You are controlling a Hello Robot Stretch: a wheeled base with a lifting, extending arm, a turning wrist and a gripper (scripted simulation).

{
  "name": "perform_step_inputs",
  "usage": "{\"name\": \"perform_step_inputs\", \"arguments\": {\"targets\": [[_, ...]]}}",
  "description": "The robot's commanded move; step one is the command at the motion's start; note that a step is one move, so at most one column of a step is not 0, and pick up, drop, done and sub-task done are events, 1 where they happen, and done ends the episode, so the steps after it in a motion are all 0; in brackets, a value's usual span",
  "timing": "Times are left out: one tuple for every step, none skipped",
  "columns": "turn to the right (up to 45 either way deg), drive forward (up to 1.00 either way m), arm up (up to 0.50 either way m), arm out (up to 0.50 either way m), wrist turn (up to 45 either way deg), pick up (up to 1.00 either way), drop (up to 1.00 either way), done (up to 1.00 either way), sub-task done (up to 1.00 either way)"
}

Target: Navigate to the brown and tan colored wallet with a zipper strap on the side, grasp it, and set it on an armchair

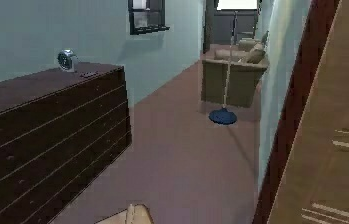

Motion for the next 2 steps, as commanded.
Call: {"name": "perform_step_inputs", "arguments": {"targets": [[0.0, 1.00, 0.00, 0.00, 0.0, 0.00, 0.00, 0.00, 0.00], [0.0, 1.00, 0.00, 0.00, 0.0, 0.00, 0.00, 0.00, 0.00]]}}
